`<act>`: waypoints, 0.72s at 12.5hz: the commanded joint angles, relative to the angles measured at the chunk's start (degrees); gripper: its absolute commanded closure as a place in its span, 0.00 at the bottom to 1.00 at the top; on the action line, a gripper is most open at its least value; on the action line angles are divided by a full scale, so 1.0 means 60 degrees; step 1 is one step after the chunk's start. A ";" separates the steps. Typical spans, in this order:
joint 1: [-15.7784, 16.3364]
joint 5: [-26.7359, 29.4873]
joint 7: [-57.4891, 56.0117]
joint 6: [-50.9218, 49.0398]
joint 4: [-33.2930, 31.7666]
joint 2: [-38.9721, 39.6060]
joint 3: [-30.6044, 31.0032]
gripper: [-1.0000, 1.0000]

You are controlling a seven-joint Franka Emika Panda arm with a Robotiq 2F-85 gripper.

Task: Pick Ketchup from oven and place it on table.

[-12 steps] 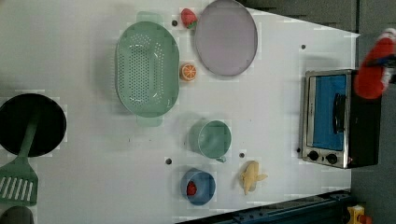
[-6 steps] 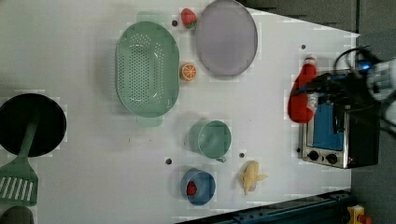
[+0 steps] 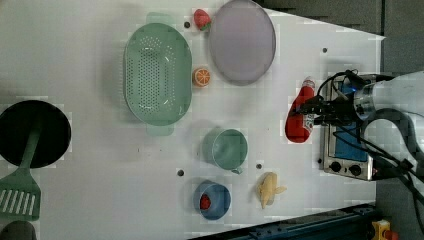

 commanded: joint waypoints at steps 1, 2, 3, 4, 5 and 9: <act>-0.0078 0.0036 0.0524 0.1542 -0.0875 0.0218 -0.0153 0.36; -0.0078 0.0036 0.0527 0.2265 -0.1240 0.0342 -0.0155 0.36; -0.0082 0.0037 0.0527 0.2926 -0.1535 0.0485 -0.0165 0.36; -0.0083 0.0040 0.0525 0.3408 -0.1739 0.0636 -0.0188 0.36; -0.0084 0.0039 0.0526 0.3732 -0.1856 0.0791 -0.0235 0.36; -0.0089 0.0051 0.0570 0.4436 -0.1950 0.1143 -0.0288 0.01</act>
